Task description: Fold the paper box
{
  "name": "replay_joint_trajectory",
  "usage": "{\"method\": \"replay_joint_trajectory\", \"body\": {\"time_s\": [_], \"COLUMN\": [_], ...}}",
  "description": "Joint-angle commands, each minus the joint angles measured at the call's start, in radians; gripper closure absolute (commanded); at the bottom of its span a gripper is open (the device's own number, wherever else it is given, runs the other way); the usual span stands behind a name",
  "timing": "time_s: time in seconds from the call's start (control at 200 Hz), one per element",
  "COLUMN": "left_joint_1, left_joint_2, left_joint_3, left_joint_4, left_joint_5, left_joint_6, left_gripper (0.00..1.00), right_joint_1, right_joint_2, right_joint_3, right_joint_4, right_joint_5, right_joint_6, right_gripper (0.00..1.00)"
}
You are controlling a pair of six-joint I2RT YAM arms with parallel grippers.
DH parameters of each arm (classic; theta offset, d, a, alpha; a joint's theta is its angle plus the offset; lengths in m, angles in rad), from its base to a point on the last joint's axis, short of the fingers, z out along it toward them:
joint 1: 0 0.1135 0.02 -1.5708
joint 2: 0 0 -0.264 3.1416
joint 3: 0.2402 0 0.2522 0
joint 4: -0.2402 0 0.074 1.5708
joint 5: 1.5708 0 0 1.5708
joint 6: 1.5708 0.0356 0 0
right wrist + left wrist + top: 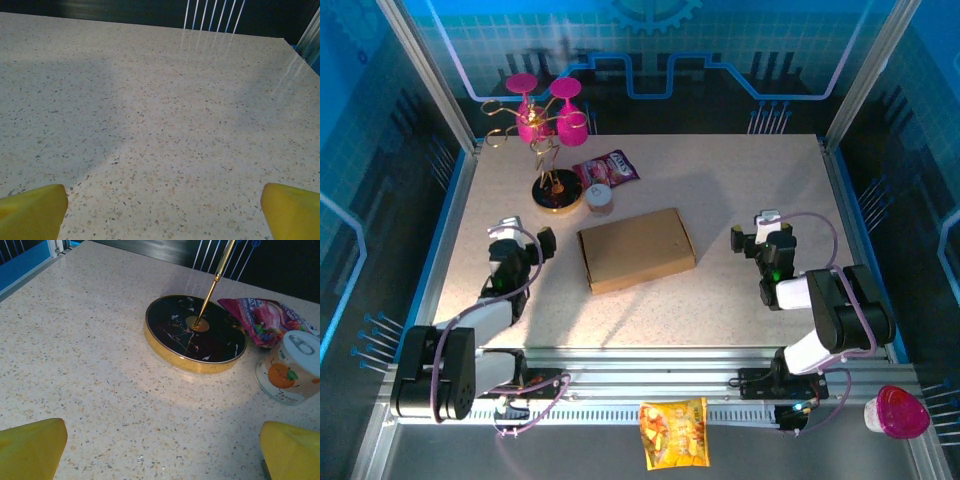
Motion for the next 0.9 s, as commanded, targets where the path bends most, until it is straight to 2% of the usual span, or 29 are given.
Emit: {"method": "replay_joint_trajectory", "body": {"time_s": [0.0,0.09,0.14,0.175,0.205,0.225,0.31,0.44,0.525,0.765,0.891], "left_joint_1": [0.042,0.053,0.056,0.056,0.053,0.047,0.007,-0.028,-0.025,-0.032,-0.033], "left_joint_2": [0.067,0.154,0.191,0.216,0.226,0.244,0.294,0.385,0.354,0.362,0.362], "left_joint_3": [0.083,0.116,0.174,0.185,0.169,0.144,0.067,0.017,0.097,0.091,0.091], "left_joint_4": [-0.034,0.052,-0.017,-0.007,0.03,0.115,0.308,0.513,0.302,0.33,0.328], "left_joint_5": [0.037,0.078,0.122,0.158,0.185,0.194,0.141,0.085,0.028,0.017,0.017], "left_joint_6": [0.072,0.08,0.079,0.077,0.064,0.074,0.105,0.139,0.101,0.106,0.107], "left_gripper": [0.01,0.01,0.01,0.01,0.01,0.01,0.01,0.01,0.01,0.01,0.01], "right_joint_1": [0.013,0.021,0.028,0.029,0.028,0.029,0.029,0.027,0.027,0.026,0.001], "right_joint_2": [0.005,0.008,0.008,0.008,0.008,0.008,0.008,0.008,0.008,0.008,0.004], "right_joint_3": [0.039,0.049,0.052,0.052,0.054,0.054,0.054,0.054,0.053,0.056,0.064], "right_joint_4": [0.013,-0.008,-0.014,-0.01,-0.013,-0.014,-0.015,-0.014,-0.016,-0.018,-0.041], "right_joint_5": [0.025,0.021,0.022,0.02,0.018,0.017,0.017,0.017,0.016,0.012,-0.044], "right_joint_6": [0.009,-0.005,-0.012,-0.012,-0.011,-0.012,-0.011,-0.011,-0.011,-0.011,0.0], "right_gripper": [0.0,0.0,0.0,0.0,0.0,0.0,0.0,0.0,0.0,0.0,0.0]}}
